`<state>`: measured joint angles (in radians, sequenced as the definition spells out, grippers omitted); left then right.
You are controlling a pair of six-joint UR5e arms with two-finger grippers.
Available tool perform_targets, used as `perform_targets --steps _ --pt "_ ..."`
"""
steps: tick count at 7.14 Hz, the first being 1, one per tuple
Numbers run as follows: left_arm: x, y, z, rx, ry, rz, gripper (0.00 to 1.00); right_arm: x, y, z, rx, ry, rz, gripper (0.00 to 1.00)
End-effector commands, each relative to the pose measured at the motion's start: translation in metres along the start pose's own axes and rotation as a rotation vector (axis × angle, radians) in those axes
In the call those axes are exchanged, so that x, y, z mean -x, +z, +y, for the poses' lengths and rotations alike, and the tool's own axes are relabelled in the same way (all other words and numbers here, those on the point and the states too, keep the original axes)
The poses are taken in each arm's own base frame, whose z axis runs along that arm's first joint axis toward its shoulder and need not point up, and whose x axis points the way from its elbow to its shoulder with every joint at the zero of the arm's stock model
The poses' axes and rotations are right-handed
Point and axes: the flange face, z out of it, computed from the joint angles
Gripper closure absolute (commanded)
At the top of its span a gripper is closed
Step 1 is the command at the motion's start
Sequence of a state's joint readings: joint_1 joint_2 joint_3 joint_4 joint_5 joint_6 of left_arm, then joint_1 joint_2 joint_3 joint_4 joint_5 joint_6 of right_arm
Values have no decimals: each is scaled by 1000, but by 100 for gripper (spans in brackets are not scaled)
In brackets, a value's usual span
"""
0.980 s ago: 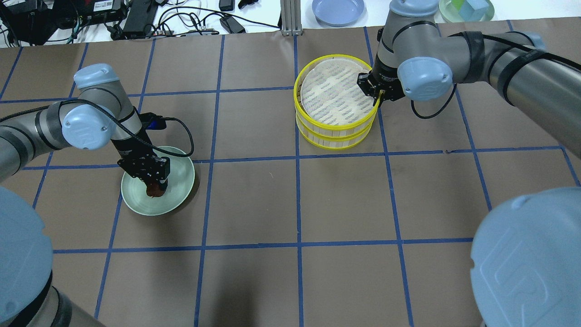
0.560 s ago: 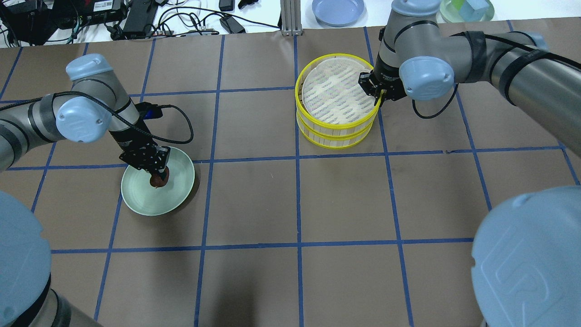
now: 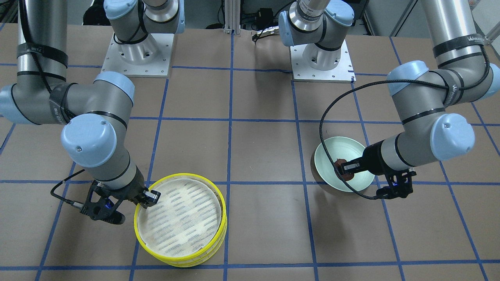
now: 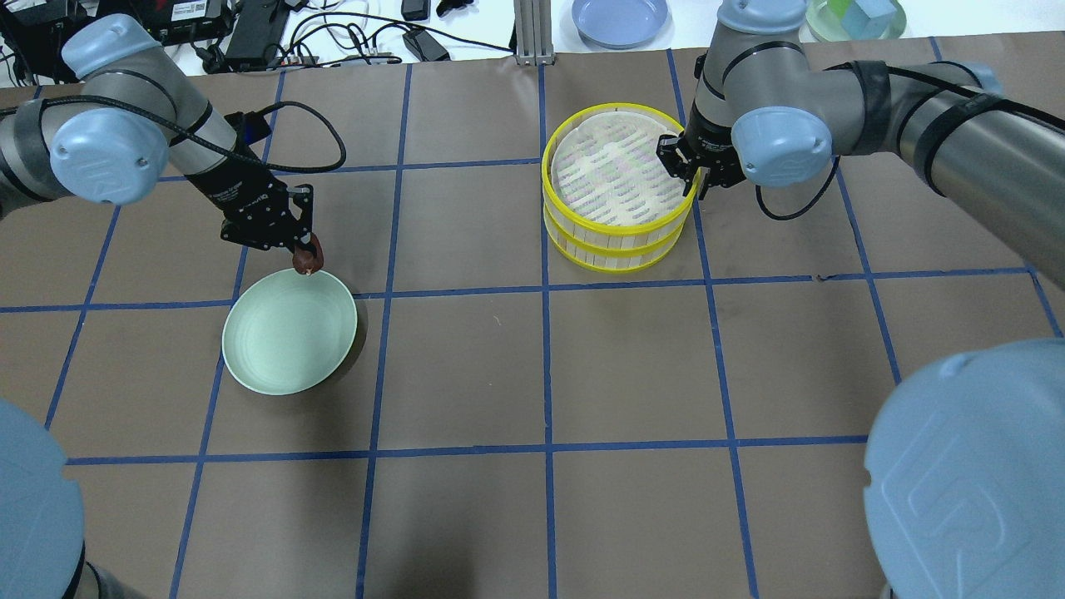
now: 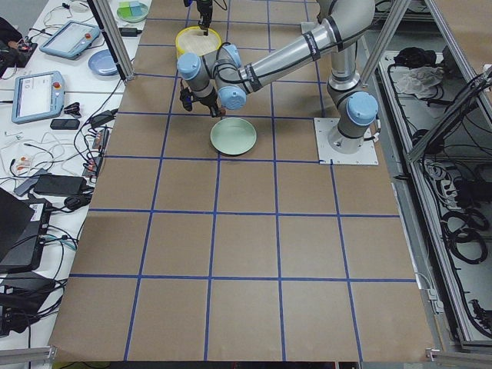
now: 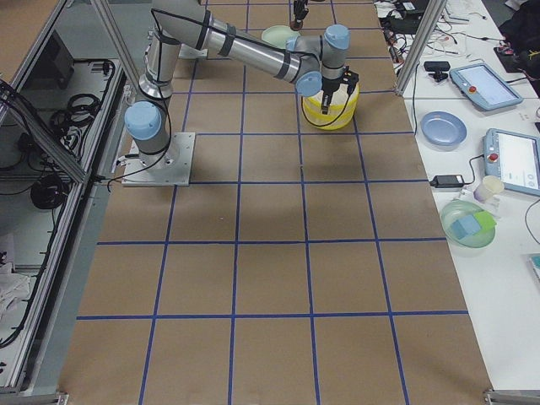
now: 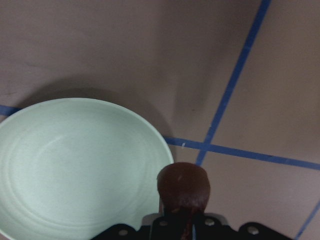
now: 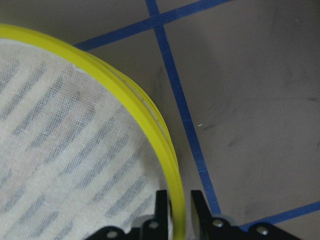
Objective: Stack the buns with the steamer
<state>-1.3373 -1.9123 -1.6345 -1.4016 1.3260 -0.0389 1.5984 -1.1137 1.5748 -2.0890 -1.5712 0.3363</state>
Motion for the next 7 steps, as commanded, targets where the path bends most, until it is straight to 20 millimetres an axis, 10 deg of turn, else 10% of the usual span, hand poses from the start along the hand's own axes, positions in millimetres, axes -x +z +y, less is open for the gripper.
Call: perform_targets --steps 1,2,4,7 --pt "-37 -28 15 -46 -100 115 100 0 0 0 -4 1 5 24" --pt "-75 -37 32 -66 -149 134 100 -1 -2 0 -6 0 5 0" --pt "-173 -25 53 -143 -245 300 100 -13 -34 -4 -54 -109 13 0" --pt "-228 5 59 -48 -318 533 100 -40 -174 67 -46 -126 13 0"
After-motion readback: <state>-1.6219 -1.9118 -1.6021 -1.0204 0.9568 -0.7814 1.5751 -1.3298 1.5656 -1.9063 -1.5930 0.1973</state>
